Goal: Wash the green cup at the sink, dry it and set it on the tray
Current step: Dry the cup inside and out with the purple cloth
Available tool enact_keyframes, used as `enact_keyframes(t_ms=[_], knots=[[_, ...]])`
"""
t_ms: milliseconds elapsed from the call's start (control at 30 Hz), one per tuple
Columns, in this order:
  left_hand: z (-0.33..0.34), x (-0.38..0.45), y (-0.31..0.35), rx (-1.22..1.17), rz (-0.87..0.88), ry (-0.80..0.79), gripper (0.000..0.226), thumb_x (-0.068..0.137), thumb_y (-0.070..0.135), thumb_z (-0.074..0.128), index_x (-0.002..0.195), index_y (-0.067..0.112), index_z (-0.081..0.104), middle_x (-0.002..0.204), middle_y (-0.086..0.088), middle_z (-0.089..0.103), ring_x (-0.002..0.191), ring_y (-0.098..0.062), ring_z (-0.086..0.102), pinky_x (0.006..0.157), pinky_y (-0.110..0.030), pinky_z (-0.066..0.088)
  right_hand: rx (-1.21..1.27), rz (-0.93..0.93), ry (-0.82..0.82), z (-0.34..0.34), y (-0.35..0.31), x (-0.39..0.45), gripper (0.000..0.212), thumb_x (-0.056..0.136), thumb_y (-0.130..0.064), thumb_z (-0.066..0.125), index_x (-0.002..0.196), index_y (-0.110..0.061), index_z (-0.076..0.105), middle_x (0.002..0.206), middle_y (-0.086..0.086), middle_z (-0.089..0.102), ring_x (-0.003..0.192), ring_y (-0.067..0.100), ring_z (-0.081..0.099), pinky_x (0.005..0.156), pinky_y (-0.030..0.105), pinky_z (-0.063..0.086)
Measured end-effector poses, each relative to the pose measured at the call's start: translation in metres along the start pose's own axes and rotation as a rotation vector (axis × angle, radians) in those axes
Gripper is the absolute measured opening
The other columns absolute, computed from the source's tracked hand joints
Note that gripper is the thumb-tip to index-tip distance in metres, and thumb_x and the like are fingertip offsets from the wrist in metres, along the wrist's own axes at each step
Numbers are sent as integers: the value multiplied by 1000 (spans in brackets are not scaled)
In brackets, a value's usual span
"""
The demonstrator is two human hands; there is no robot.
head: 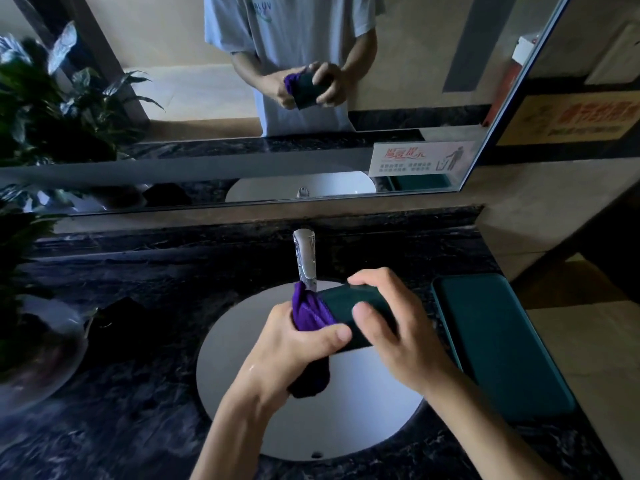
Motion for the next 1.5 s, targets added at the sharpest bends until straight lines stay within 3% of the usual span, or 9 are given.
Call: enact_keyframes(t_ms=[233,433,533,700,867,933,1133,1333,1500], knots=[[37,-5,28,286,151,-290,12,91,7,74,98,-3,73,87,-8,78,77,-17,69,74,-24,50,404,709,-90,18,59,-12,45,87,-47,38,96,-6,55,69,15,56,43,20,53,38,22,30],[6,-1,10,65,-4,-46,46,70,33,83,102,1,72,76,-26,65,63,-29,54,56,-58,47,-57,-17,-42,1,1,4,35,96,-41,50,120,-17,58,108,-1,61,100,11,62,86,23,48],[4,-1,12,226,8,-30,60,58,34,78,86,-15,56,62,-7,47,57,-20,38,52,-39,34,64,39,50,-1,3,10,25,96,-28,49,95,-6,60,80,-4,57,73,6,55,67,22,43],[19,-5,16,362,63,-128,8,79,9,76,83,5,71,59,-14,62,47,-24,40,41,-38,37,396,639,-115,26,55,-1,49,89,-46,45,90,3,46,73,11,41,53,21,46,37,21,27],[5,0,5,-5,-29,-74,38,72,26,80,106,9,77,83,-30,69,65,-27,58,61,-41,50,27,8,-27,6,5,0,37,99,-39,46,127,-18,57,115,-2,61,105,9,61,89,18,46],[7,0,8,43,-31,-76,49,67,31,81,101,-2,71,78,-22,64,71,-26,55,66,-46,45,-26,-57,66,0,-1,0,29,98,-31,46,115,-13,59,104,1,63,97,10,61,85,23,47],[26,-10,20,346,72,-168,10,77,13,73,78,6,66,66,-20,61,51,-20,41,46,-34,36,404,629,-116,23,47,-2,46,86,-42,45,92,4,48,72,16,44,48,21,52,40,23,30],[6,-11,19,331,76,-112,23,81,6,83,84,27,73,60,9,55,52,-12,43,50,-26,40,196,185,-28,11,15,7,30,97,-42,46,98,-16,60,72,0,53,63,18,50,53,27,42],[37,-17,37,737,203,-239,31,80,8,70,78,38,75,68,21,69,57,1,58,59,-13,47,568,769,-245,44,57,-16,42,97,-34,44,70,-4,53,53,11,52,40,25,49,39,25,29]])
Point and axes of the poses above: each hand's wrist, its own x-axis towards the middle knuckle, its own z-axis out of the palm, y = z × x, the point moved 10 cm from there along x, towards the middle knuckle
